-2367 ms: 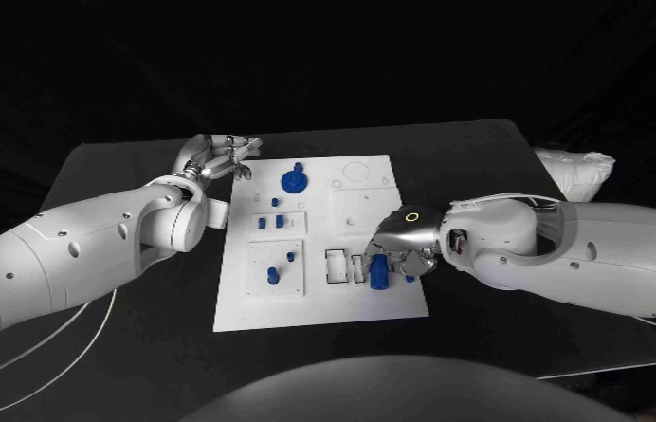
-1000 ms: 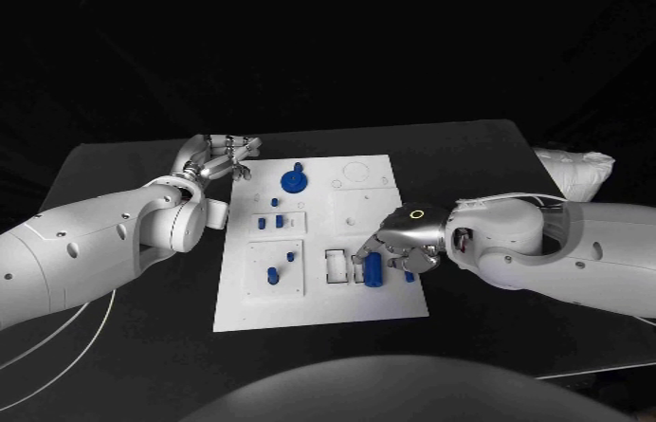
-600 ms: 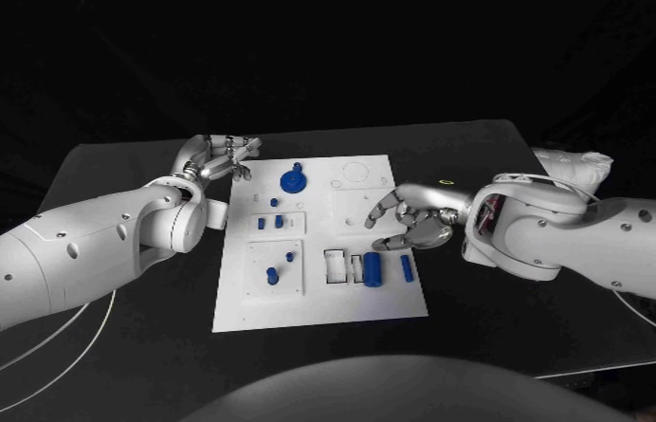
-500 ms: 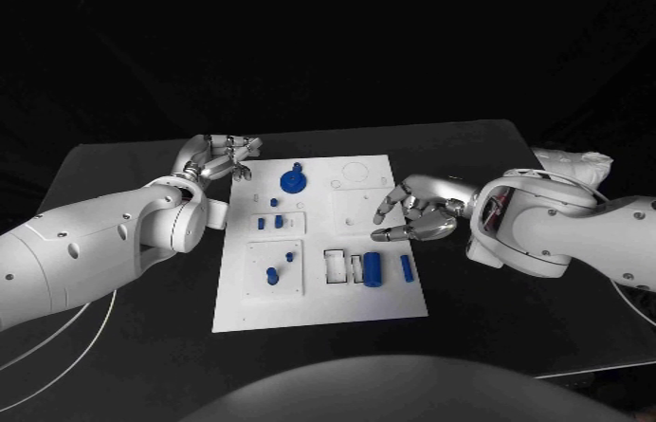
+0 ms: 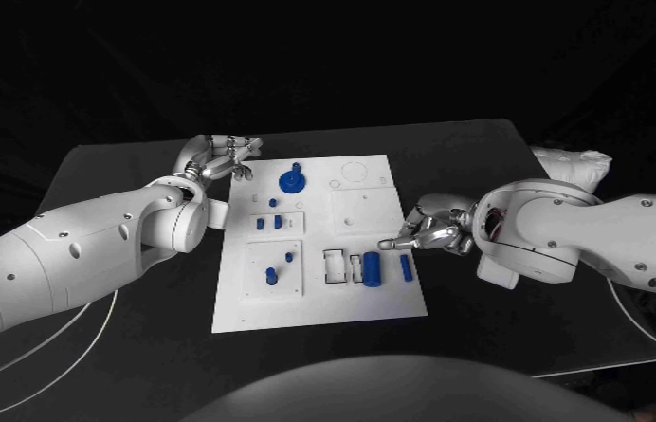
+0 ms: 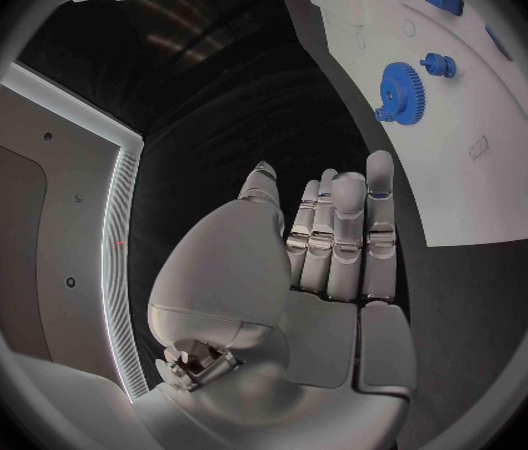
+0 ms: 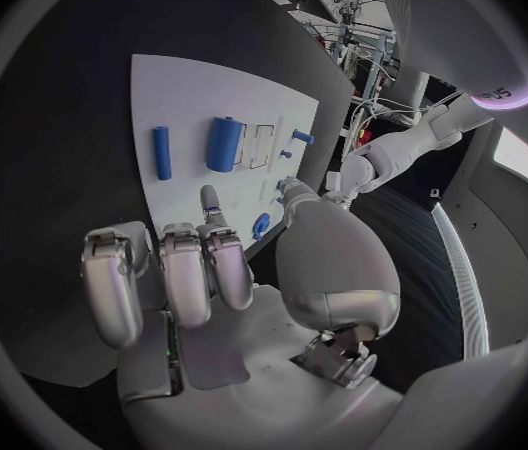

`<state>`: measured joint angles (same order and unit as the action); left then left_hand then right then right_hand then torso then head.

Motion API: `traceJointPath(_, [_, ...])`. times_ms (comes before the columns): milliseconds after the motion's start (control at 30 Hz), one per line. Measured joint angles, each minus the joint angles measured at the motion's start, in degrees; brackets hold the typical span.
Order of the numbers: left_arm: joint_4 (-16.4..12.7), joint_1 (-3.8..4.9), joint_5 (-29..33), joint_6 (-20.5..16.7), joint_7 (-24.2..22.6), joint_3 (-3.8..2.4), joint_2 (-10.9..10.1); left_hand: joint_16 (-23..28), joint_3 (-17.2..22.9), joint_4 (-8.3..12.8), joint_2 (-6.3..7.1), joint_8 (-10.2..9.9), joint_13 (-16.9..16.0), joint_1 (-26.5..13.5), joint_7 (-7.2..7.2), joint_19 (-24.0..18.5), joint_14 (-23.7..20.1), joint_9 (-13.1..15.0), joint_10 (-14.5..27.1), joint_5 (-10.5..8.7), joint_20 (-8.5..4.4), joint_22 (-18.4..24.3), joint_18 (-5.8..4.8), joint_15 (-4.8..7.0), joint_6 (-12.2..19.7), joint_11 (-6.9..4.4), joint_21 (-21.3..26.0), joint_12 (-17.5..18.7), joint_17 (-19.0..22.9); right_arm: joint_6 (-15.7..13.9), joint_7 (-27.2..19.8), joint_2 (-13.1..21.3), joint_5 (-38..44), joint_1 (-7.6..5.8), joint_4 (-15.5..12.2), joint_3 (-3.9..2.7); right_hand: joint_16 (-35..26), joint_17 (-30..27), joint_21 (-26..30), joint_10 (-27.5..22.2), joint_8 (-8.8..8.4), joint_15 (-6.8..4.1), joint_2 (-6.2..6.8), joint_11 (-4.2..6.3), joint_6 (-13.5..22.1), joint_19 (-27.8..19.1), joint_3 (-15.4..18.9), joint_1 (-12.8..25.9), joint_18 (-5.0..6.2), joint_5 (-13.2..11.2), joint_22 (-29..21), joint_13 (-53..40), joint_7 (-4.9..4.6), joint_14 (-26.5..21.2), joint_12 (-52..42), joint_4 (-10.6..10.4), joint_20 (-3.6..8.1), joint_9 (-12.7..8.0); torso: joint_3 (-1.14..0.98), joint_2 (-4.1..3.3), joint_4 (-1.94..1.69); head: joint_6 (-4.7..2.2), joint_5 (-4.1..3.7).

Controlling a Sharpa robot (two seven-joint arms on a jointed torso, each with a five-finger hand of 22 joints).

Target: Assemble the parts on the task board

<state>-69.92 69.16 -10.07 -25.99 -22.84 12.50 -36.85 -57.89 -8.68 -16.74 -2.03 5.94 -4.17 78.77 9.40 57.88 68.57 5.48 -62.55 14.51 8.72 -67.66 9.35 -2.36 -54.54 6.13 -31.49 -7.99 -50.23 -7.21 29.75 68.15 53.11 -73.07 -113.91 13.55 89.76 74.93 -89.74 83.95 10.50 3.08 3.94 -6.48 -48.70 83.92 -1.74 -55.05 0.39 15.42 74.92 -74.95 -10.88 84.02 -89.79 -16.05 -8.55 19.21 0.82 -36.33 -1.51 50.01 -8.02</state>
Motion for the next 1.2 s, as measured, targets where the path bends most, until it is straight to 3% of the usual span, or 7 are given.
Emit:
traceJointPath(67, [0.0,0.0,0.0,0.0,0.0,0.0,0.0,0.0,0.0,0.0,0.0,0.0,0.0,0.0,0.0,0.0,0.0,0.0,0.0,0.0,0.0,0.0,0.0,0.0,0.0,0.0,0.0,0.0,0.0,0.4,1.5,-0.5,-0.3,0.18,0.1,-0.01,0.0,0.0,0.0,0.0,0.13,0.0,-0.02,0.0,0.1,0.2,0.3,0.0,0.0,-0.4,0.0,0.0,0.11,0.0,0.0,0.2,-0.21,0.2,0.01,0.0,-0.01,0.0,-0.04])
traceJointPath(200, [0.1,0.0,0.0,0.0,0.0,0.0,-0.1,0.0,0.0,0.0,0.0,0.0,0.0,0.0,0.0,0.0,0.0,0.0,0.0,0.0,0.0,0.0,0.0,0.0,0.0,0.0,0.0,0.0,0.0,1.0,3.8,-2.2,-1.0,1.12,0.8,-0.03,0.0,0.0,0.0,0.0,0.34,0.22,-1.33,-0.4,1.5,0.1,0.4,-1.3,0.0,-1.6,0.0,0.0,-0.25,-0.2,0.0,0.6,-0.7,0.5,0.01,0.0,-0.01,0.0,-0.16])
traceJointPath(500, [0.1,0.0,0.0,0.0,0.0,0.0,-0.1,0.0,0.0,0.0,0.0,0.0,0.0,0.0,0.0,0.0,0.0,0.0,0.0,0.0,0.0,0.0,0.0,0.0,0.0,0.0,0.0,0.0,0.0,1.2,5.9,-6.1,-2.7,2.55,2.9,-0.02,0.0,0.0,0.0,-0.1,0.05,0.52,-2.66,-0.79,2.7,0.1,-0.2,-2.7,0.0,-2.0,0.0,0.0,-0.79,-0.1,0.0,1.6,-1.11,0.7,0.02,-0.02,-0.08,0.0,-0.42])
traceJointPath(633, [0.0,0.0,0.0,0.0,0.0,0.0,-0.2,0.0,0.0,0.0,0.0,0.0,0.0,0.0,0.0,0.0,0.0,0.0,0.0,0.0,0.0,0.0,-0.01,0.0,0.0,0.0,0.0,0.0,0.0,1.2,6.6,-6.7,-3.5,3.06,3.8,-0.02,0.0,0.0,0.0,0.1,-0.33,0.82,-3.34,-0.97,3.7,0.1,-0.5,-3.3,-0.01,-2.3,0.0,0.0,-0.61,0.0,0.0,2.2,-1.51,0.6,0.04,-0.05,-0.08,0.0,-0.19])
traceJointPath(867, [0.0,-0.01,0.0,0.0,0.0,0.0,-0.4,0.0,0.0,0.0,0.0,0.0,0.0,0.0,0.0,0.0,0.0,0.0,0.0,0.0,0.0,0.0,0.0,0.0,0.0,0.0,0.0,0.0,0.0,1.0,7.3,-7.3,-4.9,3.32,4.6,-0.21,0.0,0.0,0.0,-0.1,-0.21,1.24,-4.75,-1.17,4.1,0.1,-1.0,-4.8,-0.01,-2.6,0.0,0.0,-0.59,0.0,0.0,3.8,-1.56,0.6,0.04,-0.04,-0.03,0.0,-0.18])
traceJointPath(1200, [0.0,-0.01,0.0,0.0,0.0,0.0,-0.4,0.0,0.0,0.0,0.0,0.0,0.0,0.0,0.0,0.0,0.0,0.0,0.0,0.0,0.0,0.0,0.0,0.0,0.0,0.0,0.0,0.0,0.0,0.2,7.8,-9.4,-6.8,3.42,5.7,-0.38,0.0,0.0,0.0,0.1,-0.2,1.23,-5.27,-1.37,3.8,0.1,-1.8,-6.5,0.0,-3.8,0.0,0.0,-0.69,0.0,0.0,5.5,-1.93,0.6,0.02,0.0,-0.03,0.0,-0.34])
